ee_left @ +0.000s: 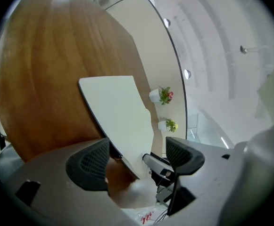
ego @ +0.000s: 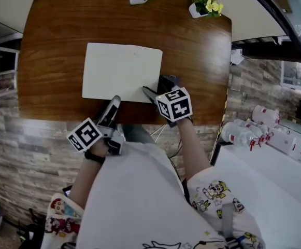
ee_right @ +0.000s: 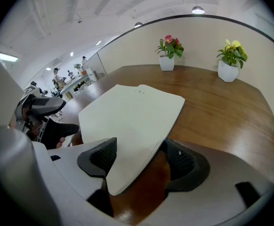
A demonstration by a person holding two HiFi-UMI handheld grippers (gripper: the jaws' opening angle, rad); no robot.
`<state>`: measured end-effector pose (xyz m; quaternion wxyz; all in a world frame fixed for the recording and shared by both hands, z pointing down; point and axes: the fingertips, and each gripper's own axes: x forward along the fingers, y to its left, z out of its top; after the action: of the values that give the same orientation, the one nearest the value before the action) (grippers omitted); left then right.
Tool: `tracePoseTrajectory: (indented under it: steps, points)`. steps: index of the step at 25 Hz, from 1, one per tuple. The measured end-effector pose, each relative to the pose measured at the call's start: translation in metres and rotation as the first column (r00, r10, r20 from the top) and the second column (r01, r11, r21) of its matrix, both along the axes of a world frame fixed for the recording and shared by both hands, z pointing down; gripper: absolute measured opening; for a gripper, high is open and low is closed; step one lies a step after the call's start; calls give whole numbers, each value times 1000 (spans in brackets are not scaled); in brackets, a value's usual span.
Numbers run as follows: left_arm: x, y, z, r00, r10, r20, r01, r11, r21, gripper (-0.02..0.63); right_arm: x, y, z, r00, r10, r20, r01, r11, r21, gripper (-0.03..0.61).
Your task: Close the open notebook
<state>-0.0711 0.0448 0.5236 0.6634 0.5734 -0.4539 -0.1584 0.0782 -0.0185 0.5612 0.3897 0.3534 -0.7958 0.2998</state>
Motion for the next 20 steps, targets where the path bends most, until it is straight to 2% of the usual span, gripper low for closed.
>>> tracePoseTrajectory:
  steps: [6,12,20]
  points:
    - [1,-1,9,985,-117,-128,107,991,-81,348,0,-1,0,1000,0,0,0,1000,2,304]
    - [9,-8,7,974,-133,-181,130,991,-29,348,1,0,0,1000,-1,2,1,1000,2,304]
    - [-16,-7,4,976,-167,-138,169,986,4,348,0,0,0,1000,-27,-14,27,999,-20,304]
